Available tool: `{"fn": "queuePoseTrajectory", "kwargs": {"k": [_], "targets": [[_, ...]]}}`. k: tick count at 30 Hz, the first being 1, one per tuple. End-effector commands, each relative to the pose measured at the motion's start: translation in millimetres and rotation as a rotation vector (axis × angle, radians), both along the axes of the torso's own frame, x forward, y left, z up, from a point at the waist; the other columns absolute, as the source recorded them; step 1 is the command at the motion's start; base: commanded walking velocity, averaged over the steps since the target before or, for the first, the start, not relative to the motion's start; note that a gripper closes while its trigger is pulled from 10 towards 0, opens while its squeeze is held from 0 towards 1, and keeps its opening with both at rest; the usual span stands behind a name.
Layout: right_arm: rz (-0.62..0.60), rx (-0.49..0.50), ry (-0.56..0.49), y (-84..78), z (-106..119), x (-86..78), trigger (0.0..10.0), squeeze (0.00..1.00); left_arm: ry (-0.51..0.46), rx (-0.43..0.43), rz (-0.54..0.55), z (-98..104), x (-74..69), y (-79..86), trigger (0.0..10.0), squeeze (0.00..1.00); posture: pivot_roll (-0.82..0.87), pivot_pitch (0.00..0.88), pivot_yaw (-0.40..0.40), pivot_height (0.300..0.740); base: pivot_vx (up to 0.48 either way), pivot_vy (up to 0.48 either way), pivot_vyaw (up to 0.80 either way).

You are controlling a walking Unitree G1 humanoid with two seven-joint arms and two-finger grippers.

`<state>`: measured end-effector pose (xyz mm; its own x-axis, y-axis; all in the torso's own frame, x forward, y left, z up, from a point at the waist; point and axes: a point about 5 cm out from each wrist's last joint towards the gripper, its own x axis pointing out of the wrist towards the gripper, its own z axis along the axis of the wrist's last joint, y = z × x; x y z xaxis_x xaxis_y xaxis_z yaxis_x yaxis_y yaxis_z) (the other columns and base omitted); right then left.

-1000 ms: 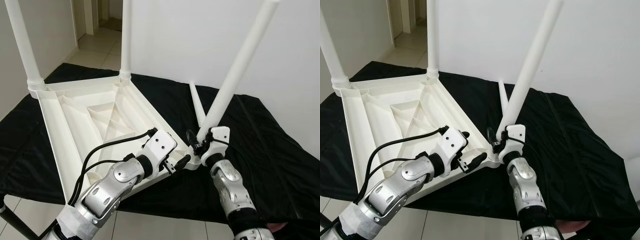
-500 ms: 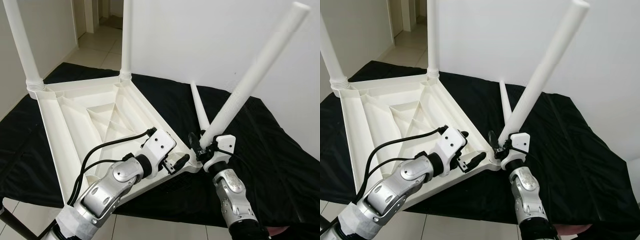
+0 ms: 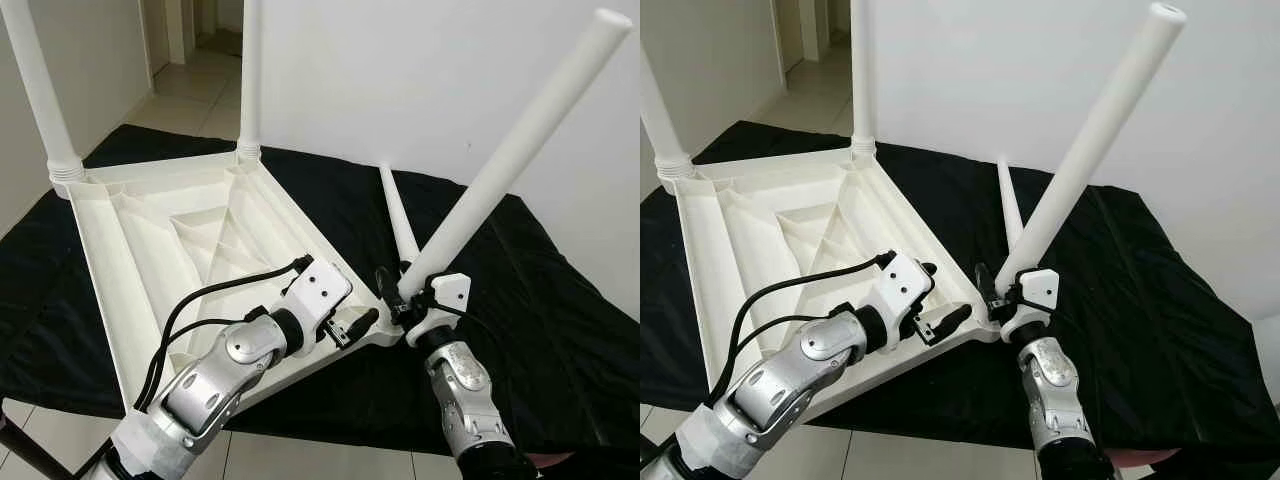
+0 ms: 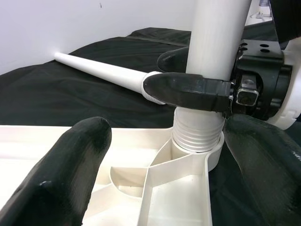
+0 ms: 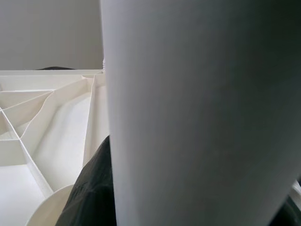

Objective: Building children table

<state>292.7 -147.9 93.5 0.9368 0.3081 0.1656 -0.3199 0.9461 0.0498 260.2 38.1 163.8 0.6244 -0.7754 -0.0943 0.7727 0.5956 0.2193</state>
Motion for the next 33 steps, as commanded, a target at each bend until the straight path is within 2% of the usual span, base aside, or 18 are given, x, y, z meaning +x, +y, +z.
{"fn": "queuePoseTrajectory", "kwargs": {"k": [1,8,13,15,22,29,33], "targets": [[0.016,-0.029,0.211,-0.8,-45,-17.9,10.0,0.00,0.003,0.013,-0.092,3,-5.8,-4.0,10.0,0.00,0.05,0.000,-0.110,0.740,0.000,0.000,0.00],[0.008,-0.032,0.248,-1.5,-48,-16.6,10.0,0.00,0.003,0.015,-0.093,3,-6.0,-3.8,10.0,0.00,0.04,0.000,-0.108,0.740,0.000,0.000,0.00],[-0.016,-0.109,0.356,-4.8,-54,-6.7,10.0,0.00,0.002,0.015,-0.096,3,-5.7,-4.1,10.0,0.00,0.04,0.000,-0.105,0.740,0.000,0.000,0.00],[-0.018,-0.121,0.369,-5.4,-55,-4.8,10.0,0.00,0.001,0.016,-0.096,3,-5.6,-4.2,10.0,0.00,0.04,0.000,-0.104,0.740,0.000,0.000,0.00],[-0.035,-0.066,0.417,-9.9,-51,5.8,10.0,0.00,-0.002,0.016,-0.097,4,-5.3,-5.2,10.0,0.00,0.04,0.000,-0.109,0.740,0.000,0.000,0.00],[-0.070,-0.030,0.428,-13.9,-55,3.6,10.0,0.00,-0.006,0.014,-0.096,4,-5.8,-5.9,10.0,0.00,0.05,0.000,-0.114,0.740,0.000,0.000,0.00],[-0.081,-0.028,0.413,-10.8,-58,-1.5,10.0,0.00,-0.008,0.017,-0.097,4,-6.0,-5.9,10.0,0.00,0.05,0.000,-0.113,0.740,0.000,0.000,0.00]]}}
